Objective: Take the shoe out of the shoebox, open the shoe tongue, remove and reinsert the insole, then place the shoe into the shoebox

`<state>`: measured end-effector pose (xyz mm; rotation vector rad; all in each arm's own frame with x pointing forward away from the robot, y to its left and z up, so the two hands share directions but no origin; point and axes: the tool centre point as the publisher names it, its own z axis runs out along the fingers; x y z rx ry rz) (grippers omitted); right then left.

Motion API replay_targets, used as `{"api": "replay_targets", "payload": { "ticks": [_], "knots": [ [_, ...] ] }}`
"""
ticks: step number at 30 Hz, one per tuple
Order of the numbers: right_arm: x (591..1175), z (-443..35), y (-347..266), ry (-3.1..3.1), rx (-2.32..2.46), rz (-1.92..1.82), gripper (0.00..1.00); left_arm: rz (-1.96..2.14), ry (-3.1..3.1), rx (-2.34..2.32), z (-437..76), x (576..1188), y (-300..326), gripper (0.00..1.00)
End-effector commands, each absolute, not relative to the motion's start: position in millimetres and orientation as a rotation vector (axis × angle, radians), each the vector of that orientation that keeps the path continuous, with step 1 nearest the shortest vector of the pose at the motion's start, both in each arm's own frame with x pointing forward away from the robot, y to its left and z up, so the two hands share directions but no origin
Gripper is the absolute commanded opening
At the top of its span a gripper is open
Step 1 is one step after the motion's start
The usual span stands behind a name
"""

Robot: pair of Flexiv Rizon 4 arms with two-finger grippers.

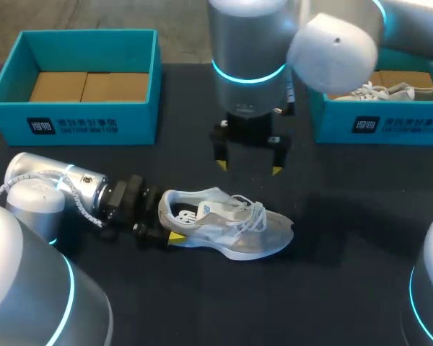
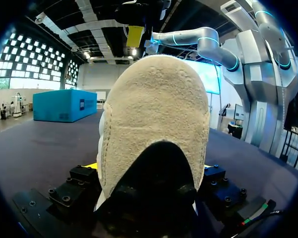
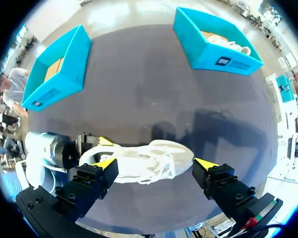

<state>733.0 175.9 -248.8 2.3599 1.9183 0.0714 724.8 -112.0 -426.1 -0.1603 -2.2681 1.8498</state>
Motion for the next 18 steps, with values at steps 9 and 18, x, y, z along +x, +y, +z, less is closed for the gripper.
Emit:
{"api": "replay_targets", "payload": {
  "ticks": [9,18],
  "knots": [
    [730,-256,194,1.856,2.370,0.043,1.00,1.850,-2.269,-0.159,-427,725,-112,0.00],
    [723,-259,221,1.879,2.309,0.003,1.00,1.850,-2.269,-0.159,-427,725,-112,0.00]
  ]
}}
